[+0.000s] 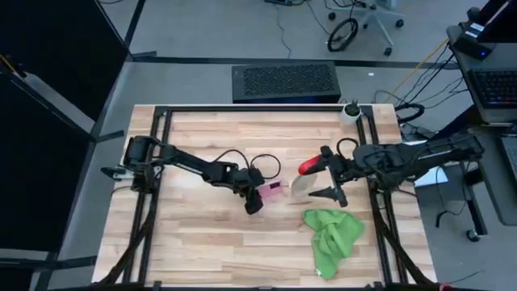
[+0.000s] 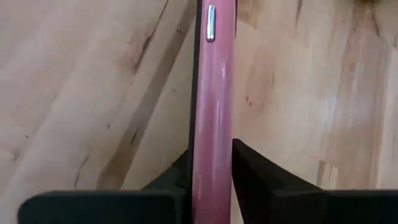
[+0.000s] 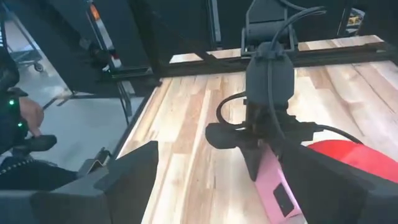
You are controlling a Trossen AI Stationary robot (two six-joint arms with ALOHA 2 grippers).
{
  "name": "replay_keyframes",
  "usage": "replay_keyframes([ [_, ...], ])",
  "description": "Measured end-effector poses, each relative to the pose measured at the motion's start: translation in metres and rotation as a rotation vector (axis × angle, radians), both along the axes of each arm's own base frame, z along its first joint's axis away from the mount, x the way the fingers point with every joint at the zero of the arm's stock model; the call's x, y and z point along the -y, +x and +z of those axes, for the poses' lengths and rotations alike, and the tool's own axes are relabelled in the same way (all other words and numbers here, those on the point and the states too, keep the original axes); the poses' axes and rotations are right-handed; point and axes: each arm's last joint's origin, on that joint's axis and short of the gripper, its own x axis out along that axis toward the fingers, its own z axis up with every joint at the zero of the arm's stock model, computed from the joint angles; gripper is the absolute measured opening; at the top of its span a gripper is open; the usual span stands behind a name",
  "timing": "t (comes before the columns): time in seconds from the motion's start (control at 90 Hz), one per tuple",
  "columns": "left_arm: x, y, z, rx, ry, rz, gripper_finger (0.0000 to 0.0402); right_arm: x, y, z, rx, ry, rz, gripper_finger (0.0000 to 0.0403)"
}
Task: Apply microfiber cloth
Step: Spray the back of the cellphone with the cleaning bottle
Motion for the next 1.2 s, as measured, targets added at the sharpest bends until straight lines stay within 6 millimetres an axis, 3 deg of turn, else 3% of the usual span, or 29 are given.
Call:
replay_keyframes([
  [0.178,-0.003,0.0,0.0,0.0,0.017,-0.012,0.0069,0.0,-0.002,0.001,0.006,-0.011,0.004,0.0313],
  [0.567,-0.011,0.0,0.0,0.002,-0.007,-0.014,0.0179,0.0,-0.002,0.0,0.0,-0.013,0.004,0.0313],
  [0.944,-0.013,0.0,0.001,-0.008,0.017,-0.025,0.0184,0.001,-0.002,0.0,0.004,-0.043,0.009,0.0313],
  [1.2,-0.016,0.0,0.011,-0.126,0.167,-0.061,0.0184,0.001,-0.002,0.001,0.004,-0.024,0.004,0.0313],
])
